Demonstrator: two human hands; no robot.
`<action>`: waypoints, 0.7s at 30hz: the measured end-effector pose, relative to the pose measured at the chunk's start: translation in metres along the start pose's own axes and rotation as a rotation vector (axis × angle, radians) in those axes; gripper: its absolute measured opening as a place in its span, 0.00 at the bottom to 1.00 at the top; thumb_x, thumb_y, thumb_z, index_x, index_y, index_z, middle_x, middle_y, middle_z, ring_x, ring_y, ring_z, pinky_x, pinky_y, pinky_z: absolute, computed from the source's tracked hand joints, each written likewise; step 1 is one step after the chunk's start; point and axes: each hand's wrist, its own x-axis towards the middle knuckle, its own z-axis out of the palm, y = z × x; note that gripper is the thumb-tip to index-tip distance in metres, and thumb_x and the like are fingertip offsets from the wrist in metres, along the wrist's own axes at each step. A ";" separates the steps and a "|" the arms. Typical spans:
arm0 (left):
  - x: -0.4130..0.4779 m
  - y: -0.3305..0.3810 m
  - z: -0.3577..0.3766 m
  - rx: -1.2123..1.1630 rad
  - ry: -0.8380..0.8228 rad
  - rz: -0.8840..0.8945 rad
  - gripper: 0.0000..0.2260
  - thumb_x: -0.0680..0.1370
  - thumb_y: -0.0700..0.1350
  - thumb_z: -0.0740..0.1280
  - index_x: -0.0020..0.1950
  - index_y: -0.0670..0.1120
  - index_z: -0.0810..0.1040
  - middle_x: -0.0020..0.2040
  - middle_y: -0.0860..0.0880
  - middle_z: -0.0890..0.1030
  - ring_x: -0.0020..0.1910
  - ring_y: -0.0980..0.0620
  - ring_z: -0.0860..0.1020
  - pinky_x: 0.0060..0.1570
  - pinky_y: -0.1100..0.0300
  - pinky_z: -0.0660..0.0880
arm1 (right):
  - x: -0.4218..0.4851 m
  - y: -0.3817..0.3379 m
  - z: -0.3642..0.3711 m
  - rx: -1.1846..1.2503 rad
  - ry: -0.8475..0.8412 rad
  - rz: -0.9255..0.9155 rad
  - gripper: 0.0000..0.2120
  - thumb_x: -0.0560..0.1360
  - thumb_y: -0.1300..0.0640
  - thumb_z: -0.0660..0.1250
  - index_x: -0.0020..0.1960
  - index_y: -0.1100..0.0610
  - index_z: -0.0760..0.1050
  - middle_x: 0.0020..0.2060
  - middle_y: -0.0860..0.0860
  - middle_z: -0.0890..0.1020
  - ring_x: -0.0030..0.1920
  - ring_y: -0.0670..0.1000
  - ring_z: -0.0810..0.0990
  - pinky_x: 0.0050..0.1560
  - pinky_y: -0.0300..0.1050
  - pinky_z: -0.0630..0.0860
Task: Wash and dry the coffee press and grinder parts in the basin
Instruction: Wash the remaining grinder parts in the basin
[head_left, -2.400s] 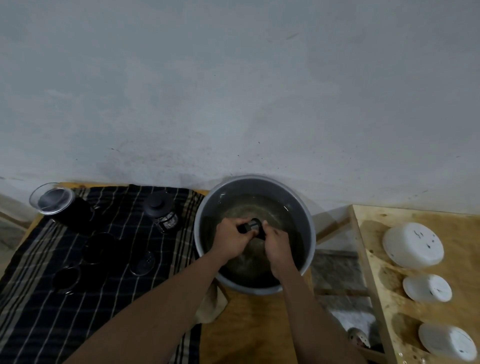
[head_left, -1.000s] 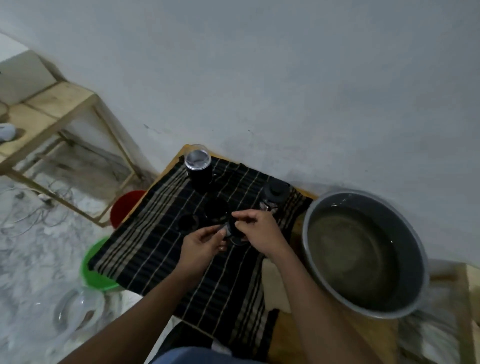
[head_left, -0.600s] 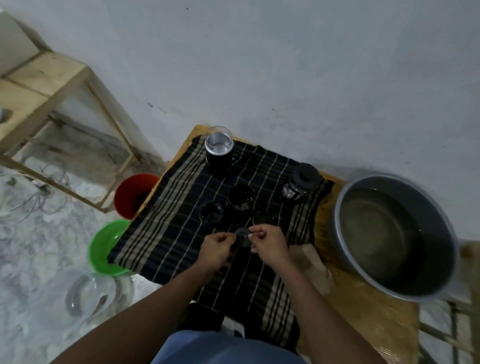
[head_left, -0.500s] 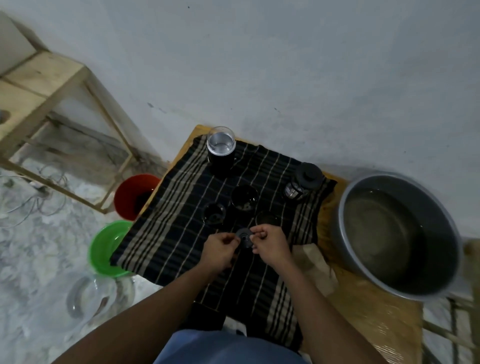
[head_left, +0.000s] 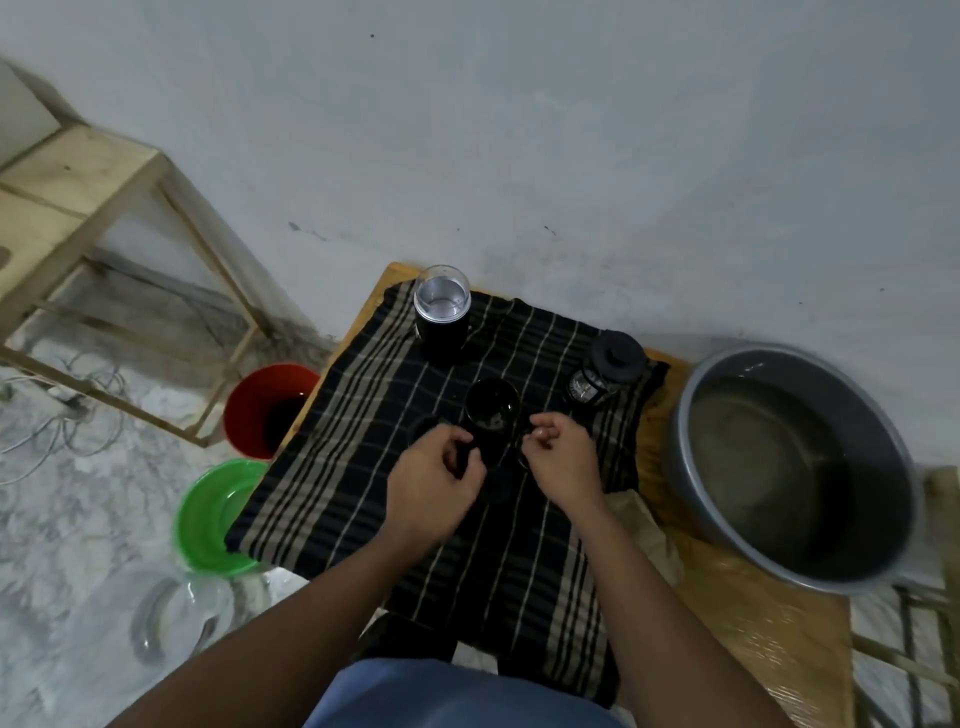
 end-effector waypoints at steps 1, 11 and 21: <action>0.011 0.003 -0.006 0.032 0.041 0.065 0.09 0.76 0.49 0.71 0.55 0.51 0.79 0.38 0.55 0.77 0.39 0.56 0.76 0.39 0.56 0.76 | 0.006 -0.007 -0.002 0.012 -0.011 -0.020 0.13 0.78 0.61 0.68 0.62 0.55 0.77 0.44 0.45 0.78 0.44 0.44 0.79 0.40 0.33 0.73; 0.079 0.011 -0.003 0.556 -0.273 0.015 0.26 0.70 0.62 0.74 0.66 0.58 0.76 0.59 0.53 0.81 0.64 0.45 0.69 0.62 0.45 0.61 | 0.030 -0.025 0.005 0.060 -0.130 0.060 0.19 0.82 0.59 0.61 0.72 0.58 0.71 0.62 0.53 0.79 0.49 0.47 0.81 0.57 0.47 0.79; 0.063 0.066 0.008 0.034 -0.026 0.428 0.31 0.68 0.66 0.71 0.67 0.54 0.74 0.65 0.55 0.76 0.65 0.52 0.71 0.60 0.51 0.67 | 0.001 -0.057 -0.055 0.269 0.134 -0.110 0.31 0.71 0.37 0.74 0.67 0.52 0.76 0.57 0.45 0.80 0.56 0.43 0.79 0.58 0.44 0.79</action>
